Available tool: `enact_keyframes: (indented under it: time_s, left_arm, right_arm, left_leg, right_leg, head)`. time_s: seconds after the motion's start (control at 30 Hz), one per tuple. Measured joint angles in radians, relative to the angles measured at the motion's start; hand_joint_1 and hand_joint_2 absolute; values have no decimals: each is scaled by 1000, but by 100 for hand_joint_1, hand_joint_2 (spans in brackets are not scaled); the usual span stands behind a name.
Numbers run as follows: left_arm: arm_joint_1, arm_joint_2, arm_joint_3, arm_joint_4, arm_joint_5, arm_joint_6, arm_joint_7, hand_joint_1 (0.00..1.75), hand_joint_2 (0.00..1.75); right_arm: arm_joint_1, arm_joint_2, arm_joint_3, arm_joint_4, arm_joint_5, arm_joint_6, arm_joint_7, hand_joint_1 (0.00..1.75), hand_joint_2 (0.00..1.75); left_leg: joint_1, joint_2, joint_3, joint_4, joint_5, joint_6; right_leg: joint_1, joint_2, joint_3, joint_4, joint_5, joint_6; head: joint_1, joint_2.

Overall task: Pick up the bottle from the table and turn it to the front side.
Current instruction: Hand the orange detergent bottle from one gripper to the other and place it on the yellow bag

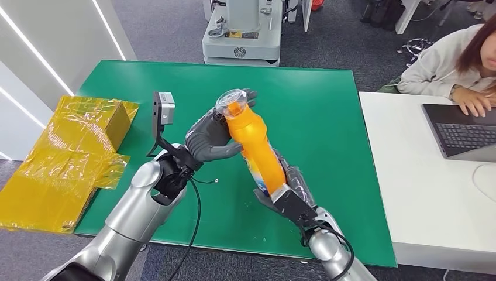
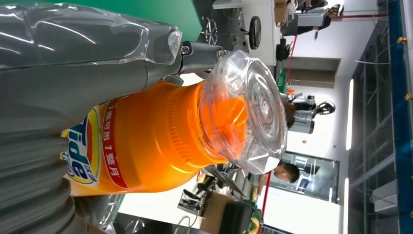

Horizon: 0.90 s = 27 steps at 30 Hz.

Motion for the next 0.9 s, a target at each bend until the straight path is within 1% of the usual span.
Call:
enact_keyframes:
  time_s: [0.13,0.33,0.47,0.57,0.7,0.9]
  left_arm:
    - [-24,3,-20,44,-10,2,-2,0,175]
    - [-54,8,-69,113,-171,58,-36,0,175]
    - [-75,14,-99,186,-296,92,-53,175,175]
    - [-83,17,-112,235,-332,92,-58,175,175]
    - [-90,20,-118,272,-315,71,-50,175,175]
    - [-104,31,-117,319,-151,-1,17,175,175]
  right_arm:
    - [-21,15,8,55,20,-11,14,175,175]
    - [-19,17,4,90,36,-26,34,175,175]
    - [-3,15,-7,110,45,-26,39,171,175]
    - [5,15,-18,127,53,-27,41,169,175]
    - [8,14,-25,145,57,-28,41,165,175]
    - [8,14,-28,164,53,-28,26,165,175]
  left_leg:
    - [0,0,0,0,0,0]
    - [-1,0,0,0,0,0]
    - [-1,0,0,0,0,0]
    - [0,0,0,0,0,0]
    - [0,0,0,0,0,0]
    - [0,0,0,0,0,0]
  right_leg:
    - [0,0,0,0,0,0]
    - [0,0,0,0,0,0]
    - [0,0,0,0,0,0]
    - [0,0,0,0,0,0]
    - [0,0,0,0,0,0]
    - [0,0,0,0,0,0]
  head:
    - [0,0]
    - [0,0]
    - [0,0]
    - [0,0]
    - [0,0]
    - [0,0]
